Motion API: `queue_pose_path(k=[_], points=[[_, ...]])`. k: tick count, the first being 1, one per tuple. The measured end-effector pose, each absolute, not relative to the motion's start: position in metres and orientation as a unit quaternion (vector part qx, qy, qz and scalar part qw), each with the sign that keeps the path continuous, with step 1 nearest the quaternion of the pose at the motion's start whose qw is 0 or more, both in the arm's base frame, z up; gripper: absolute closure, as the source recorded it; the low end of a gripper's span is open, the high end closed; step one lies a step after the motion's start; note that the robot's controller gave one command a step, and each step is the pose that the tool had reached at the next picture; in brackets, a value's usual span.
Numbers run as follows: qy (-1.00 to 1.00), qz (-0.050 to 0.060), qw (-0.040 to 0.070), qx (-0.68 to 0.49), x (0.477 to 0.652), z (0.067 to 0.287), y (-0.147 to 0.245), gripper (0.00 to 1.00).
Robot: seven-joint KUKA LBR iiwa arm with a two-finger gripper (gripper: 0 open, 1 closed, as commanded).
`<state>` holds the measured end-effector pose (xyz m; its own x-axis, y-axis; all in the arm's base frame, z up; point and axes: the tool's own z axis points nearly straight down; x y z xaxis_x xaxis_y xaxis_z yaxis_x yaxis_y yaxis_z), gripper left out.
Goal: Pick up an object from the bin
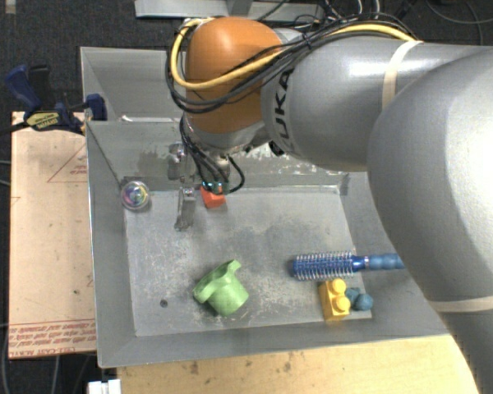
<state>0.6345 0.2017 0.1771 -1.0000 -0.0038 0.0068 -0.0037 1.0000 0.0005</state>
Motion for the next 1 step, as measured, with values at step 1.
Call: queue_pose_path(k=[1], points=[[-0.999, 0.002, 0.003, 0.050, 0.5656, 0.1620, 0.1070, 0.00]])
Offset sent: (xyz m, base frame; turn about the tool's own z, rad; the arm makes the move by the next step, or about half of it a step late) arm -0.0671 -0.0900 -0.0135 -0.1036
